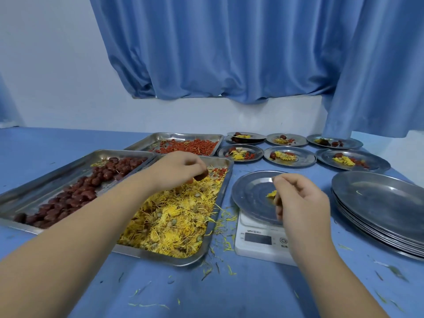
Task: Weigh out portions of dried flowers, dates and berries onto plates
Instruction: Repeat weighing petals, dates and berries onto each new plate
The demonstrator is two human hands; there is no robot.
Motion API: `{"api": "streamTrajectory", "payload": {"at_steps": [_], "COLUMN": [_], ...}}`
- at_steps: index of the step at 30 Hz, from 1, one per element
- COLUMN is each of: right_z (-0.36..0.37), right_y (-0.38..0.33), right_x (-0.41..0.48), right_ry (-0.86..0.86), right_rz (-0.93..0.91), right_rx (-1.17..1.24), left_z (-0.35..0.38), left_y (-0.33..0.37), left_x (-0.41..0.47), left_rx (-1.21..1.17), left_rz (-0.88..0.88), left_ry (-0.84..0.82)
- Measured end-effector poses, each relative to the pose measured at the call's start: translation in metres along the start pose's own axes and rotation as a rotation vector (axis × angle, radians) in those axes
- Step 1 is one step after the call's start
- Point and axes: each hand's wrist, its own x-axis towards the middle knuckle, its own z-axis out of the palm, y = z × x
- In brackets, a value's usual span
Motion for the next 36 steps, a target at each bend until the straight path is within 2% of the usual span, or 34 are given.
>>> {"api": "streamTrajectory", "payload": {"at_steps": [3,7,14,19,23,28,32,36], "right_z": [-0.011,-0.021,-0.02,-0.011,-0.003,0.0,0.006,0.004], "right_y": [-0.005,-0.007,-0.005,-0.003,-0.012,-0.028,-0.022,-0.004], "right_x": [0.009,0.017,0.021,0.02,0.04,0.091,0.124,0.139], "right_ry": [0.104,0.171,0.147,0.086,-0.104,-0.333,-0.356,-0.372], "right_rz": [0.12,0.176,0.196,0.235,0.313,0.238,0.224,0.169], "right_rx": [0.14,0.254,0.306,0.356,0.377,0.149,-0.009,-0.194], "left_z": [0.023,0.052,0.073,0.052,0.028,0.002,-0.007,-0.001], "left_y": [0.029,0.059,0.07,0.05,0.022,-0.022,-0.053,-0.076], "left_x": [0.014,0.032,0.047,0.055,0.07,0.099,0.128,0.165], "left_rx": [0.019,0.052,0.137,0.137,0.198,0.192,0.03,0.059], "left_rz": [0.07,0.134,0.16,0.16,0.084,-0.065,-0.218,-0.27], "left_ry": [-0.052,-0.144,-0.296,-0.186,-0.115,0.074,0.184,0.15]}}
